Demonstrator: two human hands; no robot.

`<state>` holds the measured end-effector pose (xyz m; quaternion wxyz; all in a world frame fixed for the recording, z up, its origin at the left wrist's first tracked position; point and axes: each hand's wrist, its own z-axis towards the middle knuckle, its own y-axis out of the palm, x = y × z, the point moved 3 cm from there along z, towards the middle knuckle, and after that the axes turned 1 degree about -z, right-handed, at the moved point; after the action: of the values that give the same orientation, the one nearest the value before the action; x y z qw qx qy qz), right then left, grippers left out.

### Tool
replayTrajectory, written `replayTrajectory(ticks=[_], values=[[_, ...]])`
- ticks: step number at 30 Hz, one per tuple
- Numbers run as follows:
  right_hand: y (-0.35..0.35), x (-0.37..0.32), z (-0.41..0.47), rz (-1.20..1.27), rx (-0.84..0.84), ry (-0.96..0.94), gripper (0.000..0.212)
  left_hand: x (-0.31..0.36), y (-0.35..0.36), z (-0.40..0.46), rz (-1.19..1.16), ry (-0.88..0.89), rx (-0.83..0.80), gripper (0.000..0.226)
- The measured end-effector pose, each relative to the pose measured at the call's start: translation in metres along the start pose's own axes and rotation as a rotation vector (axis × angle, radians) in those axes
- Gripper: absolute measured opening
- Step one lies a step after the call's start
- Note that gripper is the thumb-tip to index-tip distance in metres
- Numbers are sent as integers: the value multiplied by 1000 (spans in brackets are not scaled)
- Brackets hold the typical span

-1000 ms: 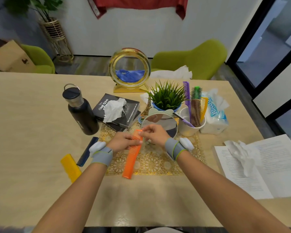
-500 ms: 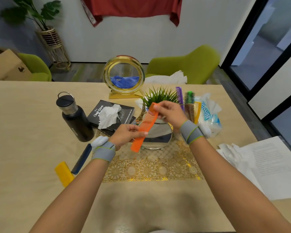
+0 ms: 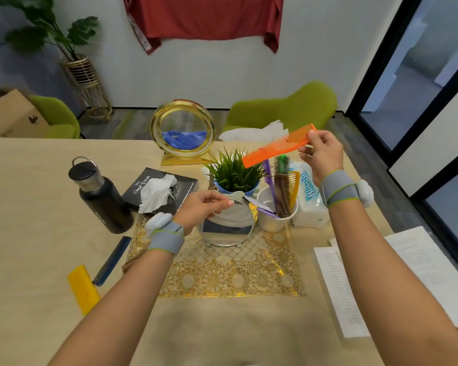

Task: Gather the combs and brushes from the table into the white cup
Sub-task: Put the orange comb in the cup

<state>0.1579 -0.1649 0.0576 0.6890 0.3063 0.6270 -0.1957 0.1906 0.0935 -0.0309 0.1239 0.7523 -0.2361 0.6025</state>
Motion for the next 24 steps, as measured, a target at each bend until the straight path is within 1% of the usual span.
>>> replayTrajectory(ticks=[8, 11, 15, 18, 20, 24], values=[[-29, 6, 28, -140, 35, -58, 24, 8, 15, 5, -57, 0, 79, 10], [-35, 12, 36, -323, 27, -105, 25, 11, 20, 6, -75, 6, 110, 12], [-33, 36, 43, -592, -107, -70, 12, 9, 27, 5, -90, 2, 146, 14], [-28, 54, 39, -670, -223, -39, 4, 4, 31, 2, -88, -10, 180, 15], [-24, 64, 37, -713, -259, -43, 13, 2, 31, -1, -94, -10, 192, 16], [-21, 70, 35, -711, -280, -25, 20, -1, 34, -5, -100, -9, 210, 17]])
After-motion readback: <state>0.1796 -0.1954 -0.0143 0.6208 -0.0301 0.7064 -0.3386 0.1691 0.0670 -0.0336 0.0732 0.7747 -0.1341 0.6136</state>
